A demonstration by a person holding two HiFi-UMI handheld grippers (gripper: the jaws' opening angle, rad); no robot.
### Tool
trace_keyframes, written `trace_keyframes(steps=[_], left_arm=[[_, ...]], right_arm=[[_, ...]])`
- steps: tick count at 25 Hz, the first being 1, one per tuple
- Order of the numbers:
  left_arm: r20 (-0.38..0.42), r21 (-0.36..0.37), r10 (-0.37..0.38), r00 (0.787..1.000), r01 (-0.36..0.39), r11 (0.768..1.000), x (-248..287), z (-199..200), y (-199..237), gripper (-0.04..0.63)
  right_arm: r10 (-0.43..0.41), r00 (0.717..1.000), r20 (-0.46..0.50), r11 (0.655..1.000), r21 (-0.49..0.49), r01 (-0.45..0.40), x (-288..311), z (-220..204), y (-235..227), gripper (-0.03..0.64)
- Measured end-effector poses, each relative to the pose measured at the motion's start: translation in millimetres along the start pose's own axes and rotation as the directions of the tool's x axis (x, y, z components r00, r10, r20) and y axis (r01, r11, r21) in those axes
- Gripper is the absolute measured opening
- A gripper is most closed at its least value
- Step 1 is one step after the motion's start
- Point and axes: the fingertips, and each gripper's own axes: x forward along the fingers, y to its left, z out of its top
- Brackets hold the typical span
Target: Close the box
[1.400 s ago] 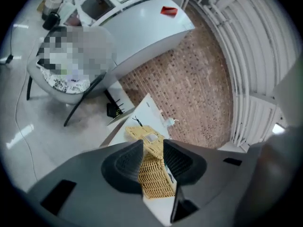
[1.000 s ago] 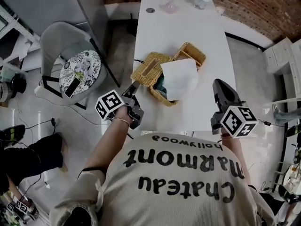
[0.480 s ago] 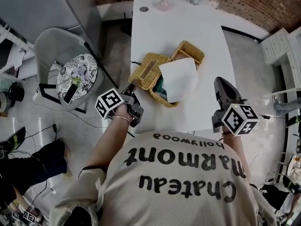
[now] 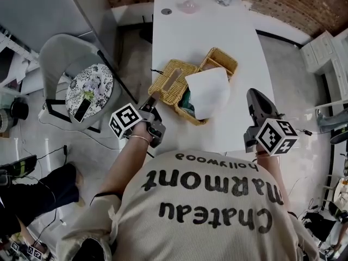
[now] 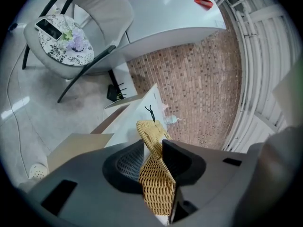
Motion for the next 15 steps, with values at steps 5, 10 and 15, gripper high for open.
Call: trace_keyframes(steps=[5,10,15], left_arm=[[0.018,0.082,-0.022,1.000,0.021,0.996,-7,10,-15,0.096],[0.033,0.178,-0.046,0.998,0.039,0.983,-12,17,-34,0.074],[0.044,0.305,-0.086,0.995,0.068,0.950,-19,17,-60,0.055]], right_arm=[[0.004,1.000,0.005,1.000,0.029,-0.004,0,-5,1,0.003],[0.010,1.000,0.016,0.998,0.061,-0.011,-2,-9,1,0.003],[0.009,1.000,0.025,0.997,0.074,-0.010,-10,-12,-2,0.003]])
